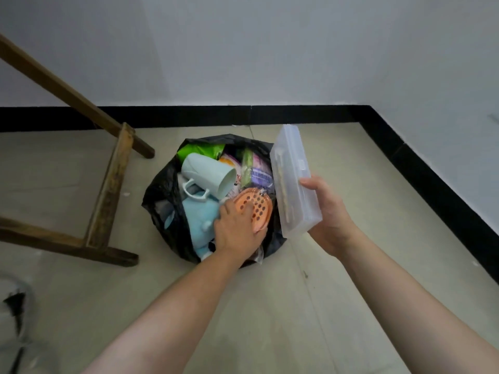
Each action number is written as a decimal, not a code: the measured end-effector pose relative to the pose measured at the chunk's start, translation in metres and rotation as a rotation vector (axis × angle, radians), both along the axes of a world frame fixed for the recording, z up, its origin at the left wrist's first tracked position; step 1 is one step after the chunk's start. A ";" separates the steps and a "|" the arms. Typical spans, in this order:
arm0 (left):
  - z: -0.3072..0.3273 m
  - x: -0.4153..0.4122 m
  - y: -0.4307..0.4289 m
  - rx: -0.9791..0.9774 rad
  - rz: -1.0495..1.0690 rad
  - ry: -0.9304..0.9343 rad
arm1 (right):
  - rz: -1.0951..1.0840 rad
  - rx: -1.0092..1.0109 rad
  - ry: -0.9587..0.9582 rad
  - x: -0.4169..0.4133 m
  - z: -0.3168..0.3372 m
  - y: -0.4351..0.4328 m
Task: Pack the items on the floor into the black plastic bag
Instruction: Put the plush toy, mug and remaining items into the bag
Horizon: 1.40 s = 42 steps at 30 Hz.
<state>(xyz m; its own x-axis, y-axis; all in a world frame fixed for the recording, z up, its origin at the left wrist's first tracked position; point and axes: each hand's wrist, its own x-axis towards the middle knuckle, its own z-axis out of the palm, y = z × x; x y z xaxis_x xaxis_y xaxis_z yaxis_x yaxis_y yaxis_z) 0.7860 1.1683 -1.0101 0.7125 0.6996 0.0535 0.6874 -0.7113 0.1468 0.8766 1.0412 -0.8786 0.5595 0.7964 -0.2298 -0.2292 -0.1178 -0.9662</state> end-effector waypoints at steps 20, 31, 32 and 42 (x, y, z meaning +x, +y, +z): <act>0.039 -0.082 0.047 0.126 0.181 -0.280 | -0.251 -0.282 -0.511 0.000 -0.078 0.048; 0.036 -0.104 0.077 -0.465 0.459 -0.442 | 0.160 -0.644 -1.069 0.004 -0.095 0.103; 0.041 -0.100 0.075 -0.443 0.448 -0.493 | 0.150 -0.660 -1.084 0.004 -0.095 0.104; 0.099 -0.062 0.061 -0.630 0.368 -0.879 | 0.149 -0.676 -0.857 0.011 -0.084 0.121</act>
